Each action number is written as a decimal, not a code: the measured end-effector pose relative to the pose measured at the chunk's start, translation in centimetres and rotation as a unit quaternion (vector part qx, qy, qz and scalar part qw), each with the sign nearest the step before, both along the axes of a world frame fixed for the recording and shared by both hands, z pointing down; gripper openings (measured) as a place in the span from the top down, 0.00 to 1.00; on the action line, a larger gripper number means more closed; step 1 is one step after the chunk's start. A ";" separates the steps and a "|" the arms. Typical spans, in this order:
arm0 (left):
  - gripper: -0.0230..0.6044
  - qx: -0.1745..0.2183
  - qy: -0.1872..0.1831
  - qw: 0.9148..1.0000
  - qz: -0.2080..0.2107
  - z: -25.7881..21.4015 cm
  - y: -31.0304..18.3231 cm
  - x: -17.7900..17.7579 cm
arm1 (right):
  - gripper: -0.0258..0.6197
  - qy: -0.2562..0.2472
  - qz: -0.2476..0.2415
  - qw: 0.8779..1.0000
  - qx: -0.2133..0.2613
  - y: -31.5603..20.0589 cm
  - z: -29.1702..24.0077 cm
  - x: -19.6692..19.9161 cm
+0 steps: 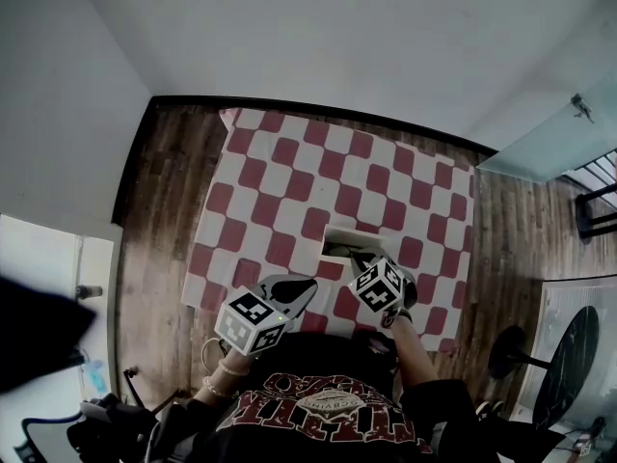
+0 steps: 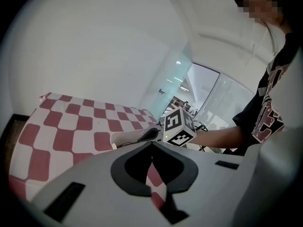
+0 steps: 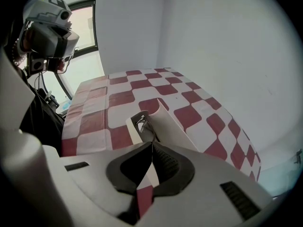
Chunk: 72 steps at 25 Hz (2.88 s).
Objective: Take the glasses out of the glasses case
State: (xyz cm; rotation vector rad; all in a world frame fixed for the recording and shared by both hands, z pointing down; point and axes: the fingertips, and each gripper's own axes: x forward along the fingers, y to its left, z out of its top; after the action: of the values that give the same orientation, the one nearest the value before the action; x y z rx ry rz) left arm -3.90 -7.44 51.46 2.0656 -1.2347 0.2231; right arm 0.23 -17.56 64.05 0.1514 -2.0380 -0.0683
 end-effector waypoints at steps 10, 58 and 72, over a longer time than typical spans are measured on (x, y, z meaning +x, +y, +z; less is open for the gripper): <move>0.96 -0.007 0.010 1.000 -0.004 0.5 0.2 -0.5 | 0.93 0.038 -0.045 0.998 0.036 -0.1 0.8 -0.2; 0.96 -0.017 0.044 0.999 -0.022 2.0 0.1 -1.9 | 0.92 0.203 -0.249 0.938 0.130 0.3 2.4 -1.0; 0.96 -0.019 0.050 0.998 -0.018 2.1 0.2 -1.6 | 0.93 0.198 -0.243 0.931 0.185 -0.3 2.4 -0.9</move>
State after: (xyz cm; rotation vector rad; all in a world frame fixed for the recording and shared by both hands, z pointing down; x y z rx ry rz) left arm -5.48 -7.22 53.55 1.9963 -1.1961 0.1230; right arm -0.69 -17.83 66.42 -0.1306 -1.5971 -0.7382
